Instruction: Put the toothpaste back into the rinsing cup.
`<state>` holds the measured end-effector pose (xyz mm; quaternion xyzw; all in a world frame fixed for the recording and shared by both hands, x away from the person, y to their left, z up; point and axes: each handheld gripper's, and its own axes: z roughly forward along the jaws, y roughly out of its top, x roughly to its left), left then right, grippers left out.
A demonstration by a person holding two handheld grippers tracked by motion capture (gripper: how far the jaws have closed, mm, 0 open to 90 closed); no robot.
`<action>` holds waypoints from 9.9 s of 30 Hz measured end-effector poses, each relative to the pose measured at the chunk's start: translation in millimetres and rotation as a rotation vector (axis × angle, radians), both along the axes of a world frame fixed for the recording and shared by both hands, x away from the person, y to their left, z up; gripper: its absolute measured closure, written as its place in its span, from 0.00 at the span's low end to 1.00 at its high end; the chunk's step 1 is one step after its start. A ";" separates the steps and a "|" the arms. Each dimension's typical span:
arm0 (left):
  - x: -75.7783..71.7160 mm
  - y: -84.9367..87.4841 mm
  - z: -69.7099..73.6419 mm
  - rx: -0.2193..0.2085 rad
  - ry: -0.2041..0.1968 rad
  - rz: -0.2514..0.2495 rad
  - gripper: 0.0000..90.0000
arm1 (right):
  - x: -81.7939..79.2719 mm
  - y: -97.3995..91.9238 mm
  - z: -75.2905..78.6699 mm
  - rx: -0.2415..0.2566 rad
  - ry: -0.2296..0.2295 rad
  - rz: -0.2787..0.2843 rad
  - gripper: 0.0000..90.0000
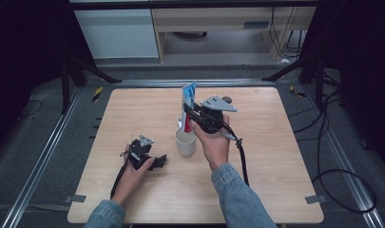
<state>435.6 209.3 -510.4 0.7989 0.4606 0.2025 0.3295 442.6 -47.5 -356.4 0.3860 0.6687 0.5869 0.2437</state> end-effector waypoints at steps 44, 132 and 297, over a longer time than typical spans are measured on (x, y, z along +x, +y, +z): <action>0.0 -0.1 0.0 -0.002 0.002 -0.001 0.00 | -3.4 7.5 -38.6 -0.019 -0.020 -0.012 0.81; 0.0 0.2 0.2 0.004 0.004 -0.009 0.00 | -7.4 16.7 -90.3 -0.071 0.003 -0.002 0.81; -0.3 -0.2 0.2 0.004 0.003 -0.013 0.00 | 15.0 -101.2 -61.6 -0.286 0.241 -0.215 0.10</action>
